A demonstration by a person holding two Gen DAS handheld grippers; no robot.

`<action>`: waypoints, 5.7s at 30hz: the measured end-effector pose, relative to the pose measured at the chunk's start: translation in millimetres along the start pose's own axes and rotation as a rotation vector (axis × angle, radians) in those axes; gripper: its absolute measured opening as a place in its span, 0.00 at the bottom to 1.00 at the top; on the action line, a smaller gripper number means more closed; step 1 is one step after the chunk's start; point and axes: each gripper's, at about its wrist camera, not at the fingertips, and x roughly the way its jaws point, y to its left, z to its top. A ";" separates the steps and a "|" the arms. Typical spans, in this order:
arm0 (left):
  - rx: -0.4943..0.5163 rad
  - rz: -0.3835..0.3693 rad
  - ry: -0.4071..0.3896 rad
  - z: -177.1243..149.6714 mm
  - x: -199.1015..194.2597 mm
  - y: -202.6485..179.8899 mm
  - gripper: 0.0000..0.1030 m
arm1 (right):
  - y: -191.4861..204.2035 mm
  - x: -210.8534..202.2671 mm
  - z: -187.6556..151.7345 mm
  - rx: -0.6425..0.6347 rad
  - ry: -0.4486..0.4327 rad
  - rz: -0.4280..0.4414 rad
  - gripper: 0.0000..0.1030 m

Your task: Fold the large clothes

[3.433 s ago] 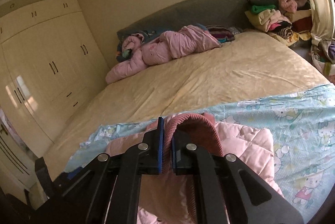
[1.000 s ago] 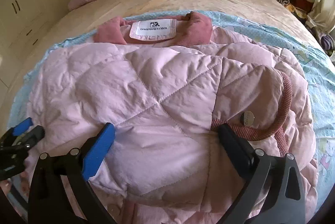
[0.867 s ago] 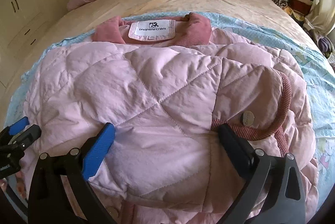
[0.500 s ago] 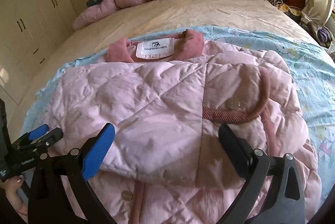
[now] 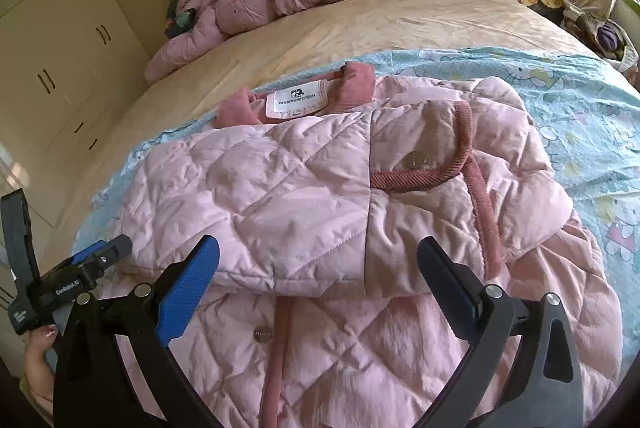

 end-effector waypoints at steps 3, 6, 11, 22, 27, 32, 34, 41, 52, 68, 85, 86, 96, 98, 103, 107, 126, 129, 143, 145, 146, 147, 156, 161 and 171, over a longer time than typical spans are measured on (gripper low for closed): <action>0.007 -0.002 -0.009 1.1 -7.8 -3.8 0.92 | 2.4 -7.3 -0.9 -0.004 0.002 -0.023 0.96; 0.013 -0.012 -0.028 3.7 -18.1 -6.6 0.92 | 5.2 -18.1 -1.8 -0.009 -0.011 -0.015 0.96; 0.010 -0.011 -0.062 6.0 -36.6 -6.6 0.92 | 8.7 -35.2 -2.4 -0.021 -0.032 -0.013 0.96; 0.052 0.043 -0.134 5.0 -73.7 -13.0 0.92 | 13.9 -72.5 -3.0 -0.040 -0.079 -0.009 0.96; 0.073 0.103 -0.181 -6.0 -98.7 -15.5 0.92 | 15.8 -91.7 -7.6 -0.035 -0.096 0.009 0.96; 0.063 0.076 -0.215 -16.0 -120.9 -22.2 0.92 | 19.0 -111.0 -12.4 -0.047 -0.122 0.021 0.96; 0.059 0.068 -0.230 -20.8 -129.6 -25.5 0.92 | 21.4 -116.9 -14.0 -0.049 -0.128 0.030 0.96; 0.087 0.052 -0.237 -42.1 -152.7 -40.0 0.92 | 29.5 -143.4 -22.0 -0.067 -0.153 0.051 0.96; 0.096 0.061 -0.261 -72.9 -187.8 -49.5 0.92 | 28.4 -186.6 -41.3 -0.071 -0.176 0.071 0.96; 0.110 0.069 -0.249 -113.2 -214.1 -63.3 0.92 | 12.5 -231.5 -74.1 -0.086 -0.187 0.070 0.96; 0.111 0.067 -0.185 -152.0 -213.5 -64.3 0.92 | -25.2 -238.8 -116.9 -0.077 -0.129 0.020 0.96; 0.109 0.069 -0.178 -154.8 -212.6 -63.2 0.92 | -26.2 -239.6 -118.6 -0.082 -0.126 0.019 0.96; 0.078 0.108 -0.128 -180.8 -205.5 -42.2 0.92 | -50.1 -238.1 -138.5 -0.072 -0.080 -0.009 0.96; 0.074 0.121 -0.115 -185.8 -203.2 -35.5 0.92 | -56.8 -236.4 -143.9 -0.065 -0.067 -0.019 0.96; 0.074 0.178 -0.095 -197.7 -200.3 -20.9 0.92 | -72.4 -232.1 -158.1 -0.053 -0.035 -0.040 0.96; 0.028 0.199 -0.068 -206.9 -197.3 -2.7 0.92 | -81.2 -227.4 -170.0 -0.057 -0.015 -0.052 0.96; -0.094 0.197 0.085 -255.3 -164.0 56.4 0.92 | -123.3 -219.6 -201.9 0.001 0.038 -0.060 0.96; -0.125 0.137 0.106 -258.8 -155.5 58.5 0.90 | -129.9 -220.8 -205.5 0.011 0.042 -0.066 0.96; -0.117 0.015 0.074 -259.3 -153.1 41.5 0.20 | -158.5 -223.0 -232.6 0.021 0.119 -0.071 0.96; -0.111 0.015 0.077 -258.1 -152.2 39.9 0.18 | -161.4 -220.4 -238.7 0.028 0.141 -0.052 0.96; -0.114 0.013 0.083 -258.5 -150.7 40.8 0.18 | -162.4 -219.1 -241.4 0.034 0.149 -0.043 0.96; -0.116 0.012 0.088 -259.5 -149.6 41.6 0.19 | -163.5 -217.5 -244.8 0.040 0.158 -0.034 0.94; -0.105 0.050 0.111 -264.8 -145.9 46.7 0.44 | -175.0 -207.2 -259.6 0.117 0.192 0.024 0.55; -0.124 0.048 0.124 -270.1 -145.2 52.6 0.54 | -177.6 -208.8 -262.8 0.109 0.198 0.057 0.45; -0.110 -0.031 0.018 -248.9 -177.3 40.1 0.11 | -154.9 -254.3 -232.1 0.033 0.020 0.182 0.15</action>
